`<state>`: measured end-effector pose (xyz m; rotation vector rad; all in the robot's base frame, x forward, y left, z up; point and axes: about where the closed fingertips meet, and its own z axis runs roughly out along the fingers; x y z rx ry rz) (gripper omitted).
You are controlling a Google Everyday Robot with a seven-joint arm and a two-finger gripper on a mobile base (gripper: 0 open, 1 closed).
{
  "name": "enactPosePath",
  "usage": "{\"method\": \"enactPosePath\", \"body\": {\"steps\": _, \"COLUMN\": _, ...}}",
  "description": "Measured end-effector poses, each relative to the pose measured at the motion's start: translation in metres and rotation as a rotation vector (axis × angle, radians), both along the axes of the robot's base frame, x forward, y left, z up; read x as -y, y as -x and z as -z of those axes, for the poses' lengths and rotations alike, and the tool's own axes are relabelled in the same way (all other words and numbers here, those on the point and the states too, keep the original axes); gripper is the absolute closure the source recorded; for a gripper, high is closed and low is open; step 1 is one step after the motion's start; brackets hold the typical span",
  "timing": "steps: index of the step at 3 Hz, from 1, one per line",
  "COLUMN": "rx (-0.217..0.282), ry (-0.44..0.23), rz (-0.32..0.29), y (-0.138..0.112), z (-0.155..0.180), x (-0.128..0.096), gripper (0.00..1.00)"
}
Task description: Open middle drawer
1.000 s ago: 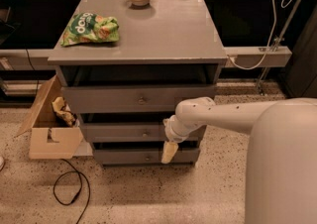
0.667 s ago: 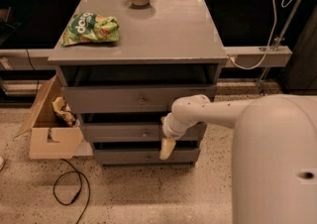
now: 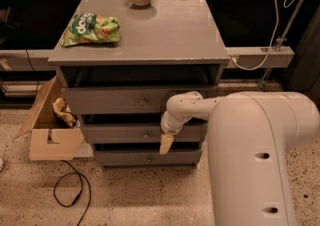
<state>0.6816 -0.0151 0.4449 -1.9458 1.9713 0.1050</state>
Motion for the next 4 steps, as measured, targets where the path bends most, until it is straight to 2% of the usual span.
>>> {"method": "enactPosePath", "body": {"steps": 1, "rx": 0.005, "ry": -0.005, "rz": 0.047, "y": -0.009, "z": 0.016, "x": 0.003, "gripper": 0.00}}
{"method": "enactPosePath", "body": {"steps": 2, "rx": 0.033, "ry": -0.017, "rz": 0.121, "y": -0.014, "z": 0.026, "x": 0.008, "gripper": 0.00}}
{"method": "enactPosePath", "body": {"steps": 3, "rx": 0.025, "ry": -0.074, "rz": 0.169, "y": -0.020, "z": 0.039, "x": 0.008, "gripper": 0.00}}
{"method": "enactPosePath", "body": {"steps": 4, "rx": 0.025, "ry": -0.074, "rz": 0.169, "y": -0.020, "z": 0.039, "x": 0.008, "gripper": 0.00}}
